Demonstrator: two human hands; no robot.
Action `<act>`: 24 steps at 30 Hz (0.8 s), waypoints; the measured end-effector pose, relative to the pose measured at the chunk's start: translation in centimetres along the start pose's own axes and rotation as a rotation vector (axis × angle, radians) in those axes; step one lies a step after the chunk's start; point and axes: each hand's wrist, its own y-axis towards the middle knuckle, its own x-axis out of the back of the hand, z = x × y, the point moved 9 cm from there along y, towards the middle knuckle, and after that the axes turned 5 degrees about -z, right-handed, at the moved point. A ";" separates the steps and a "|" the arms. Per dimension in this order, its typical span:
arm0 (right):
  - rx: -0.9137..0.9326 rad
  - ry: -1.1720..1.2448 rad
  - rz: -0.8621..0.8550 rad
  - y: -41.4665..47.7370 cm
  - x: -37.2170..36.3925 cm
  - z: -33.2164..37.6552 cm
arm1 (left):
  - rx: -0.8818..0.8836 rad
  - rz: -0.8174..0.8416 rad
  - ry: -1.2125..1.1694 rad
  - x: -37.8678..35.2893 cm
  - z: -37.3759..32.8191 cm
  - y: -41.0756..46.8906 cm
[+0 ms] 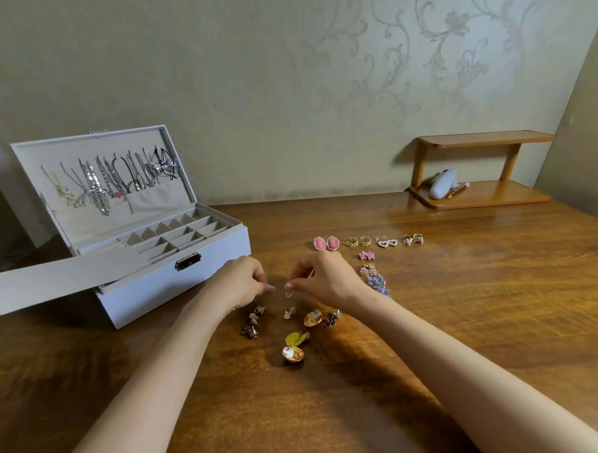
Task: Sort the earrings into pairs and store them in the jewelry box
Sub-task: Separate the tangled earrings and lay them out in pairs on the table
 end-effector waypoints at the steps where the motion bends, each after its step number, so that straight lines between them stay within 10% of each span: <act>1: 0.000 0.001 0.001 0.0 0.0 -0.1 | -0.002 -0.013 -0.010 0.2 0.0 0.1; 24: 0.096 -0.054 0.131 -0.5 0.1 0.7 | 0.064 0.088 -0.112 -0.7 1.2 0.0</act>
